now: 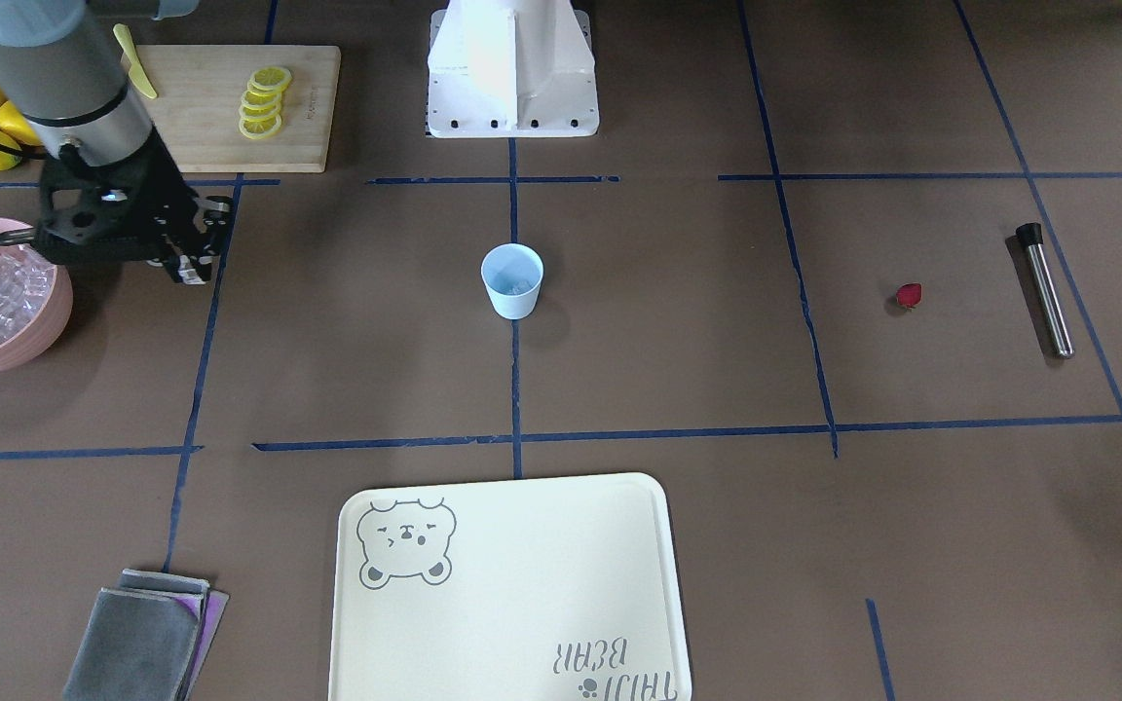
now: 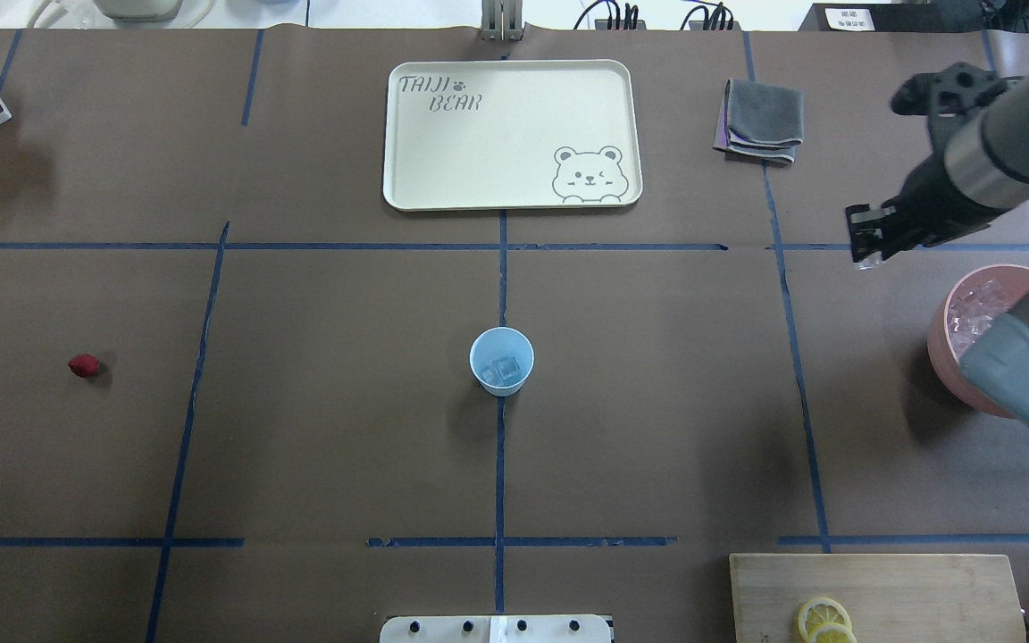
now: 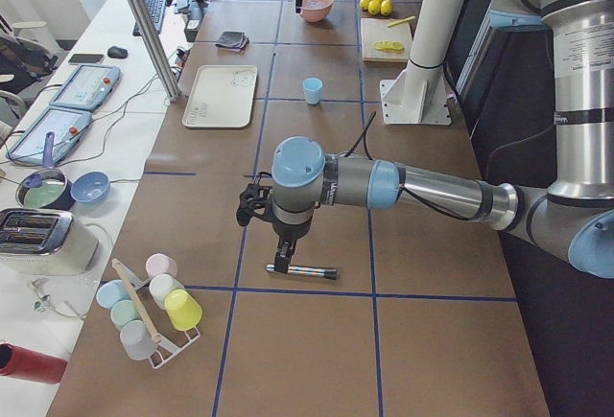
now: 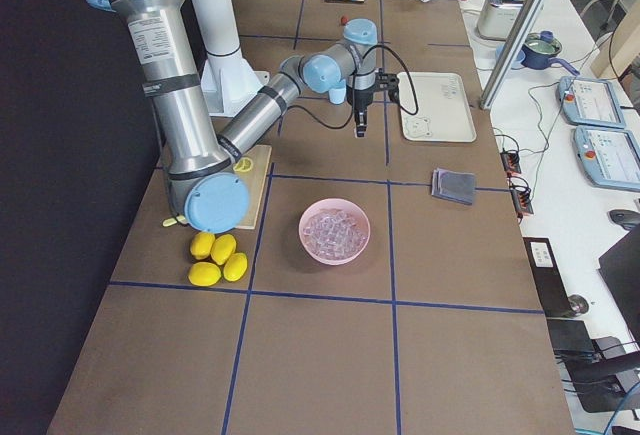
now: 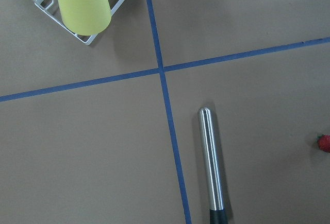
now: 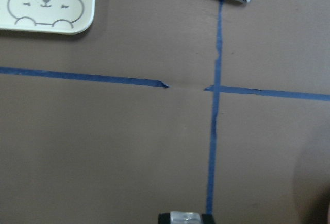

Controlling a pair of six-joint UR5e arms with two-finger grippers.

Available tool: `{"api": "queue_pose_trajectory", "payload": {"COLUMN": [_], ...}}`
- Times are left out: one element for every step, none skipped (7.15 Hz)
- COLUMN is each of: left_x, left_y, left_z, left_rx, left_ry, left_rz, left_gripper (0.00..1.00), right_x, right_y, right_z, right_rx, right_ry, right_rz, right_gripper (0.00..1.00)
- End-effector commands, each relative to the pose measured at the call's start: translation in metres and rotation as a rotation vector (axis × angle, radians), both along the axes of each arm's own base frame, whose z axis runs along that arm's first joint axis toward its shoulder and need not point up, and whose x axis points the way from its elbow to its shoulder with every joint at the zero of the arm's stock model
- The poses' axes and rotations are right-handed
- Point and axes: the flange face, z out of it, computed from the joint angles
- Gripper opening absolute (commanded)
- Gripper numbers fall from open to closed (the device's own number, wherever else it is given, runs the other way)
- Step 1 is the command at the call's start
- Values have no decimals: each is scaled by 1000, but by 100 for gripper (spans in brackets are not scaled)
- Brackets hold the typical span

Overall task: Mash ice and strawberries in cup
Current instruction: 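Carry the ice cube with the right gripper over the light-blue cup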

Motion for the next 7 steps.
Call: {"api": "queue_pose_trajectory", "payload": {"left_x": [0,0,0,0,0,0,0], "left_y": [0,0,0,0,0,0,0], "left_z": [1,0,0,0,2,2,2], "left_rx": [-1,0,0,0,-3,-3,-4], "left_ry": [-1,-1,-1,-1,-1,-3,-2], "left_rz": [0,0,0,0,0,0,0], "left_gripper": [100,100,100,100,100,100,100], "right_x": [-68,-89,-117,-147,-175,-208,-224], "right_y": [11,13,16,27,27,33,27], "right_z": [-49,-61,-78,-100,-121,-128,-139], "right_rx": [5,-3,-31,-23,-16,-36,-42], "right_ry": [5,1,-10,-13,-52,-81,-109], "right_rz": [11,21,31,37,53,60,72], "right_gripper": [0,0,0,0,0,0,0]}}
